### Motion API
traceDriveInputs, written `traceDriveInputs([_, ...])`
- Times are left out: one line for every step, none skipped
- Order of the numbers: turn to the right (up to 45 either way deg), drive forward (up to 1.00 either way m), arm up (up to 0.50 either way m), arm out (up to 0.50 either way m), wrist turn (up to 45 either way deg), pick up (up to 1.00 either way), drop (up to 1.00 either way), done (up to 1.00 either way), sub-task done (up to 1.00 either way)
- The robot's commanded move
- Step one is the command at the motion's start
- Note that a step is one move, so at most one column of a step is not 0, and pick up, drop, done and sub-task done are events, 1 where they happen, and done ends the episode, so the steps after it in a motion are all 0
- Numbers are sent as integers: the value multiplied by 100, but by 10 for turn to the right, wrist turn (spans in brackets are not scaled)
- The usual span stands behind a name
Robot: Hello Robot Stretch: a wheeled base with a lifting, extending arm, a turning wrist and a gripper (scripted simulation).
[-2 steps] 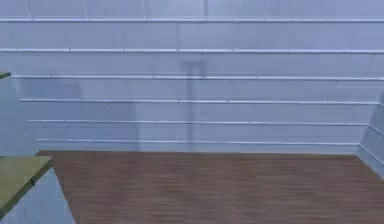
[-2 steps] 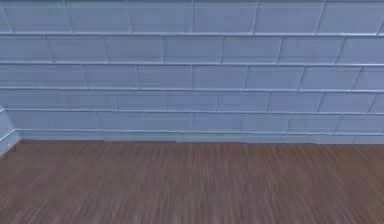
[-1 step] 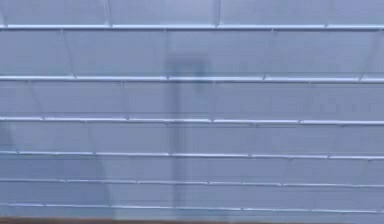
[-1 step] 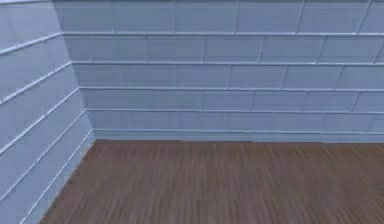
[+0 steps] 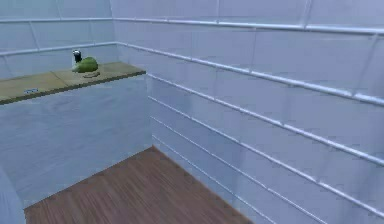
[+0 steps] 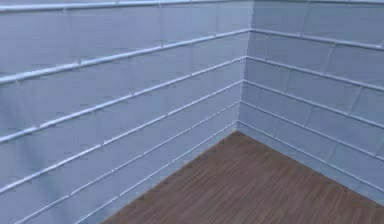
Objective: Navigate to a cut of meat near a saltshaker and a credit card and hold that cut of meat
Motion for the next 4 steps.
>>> traceDriveInputs([-180, 0, 0, 0, 0, 0, 0, 0, 0])
traceDriveInputs([0, 95, 0, 0, 0, 0, 0, 0, 0])
traceDriveInputs([0, 30, 0, 0, 0, 0, 0, 0, 0])
traceDriveInputs([-450, 0, 0, 0, 0, 0, 0, 0, 0])
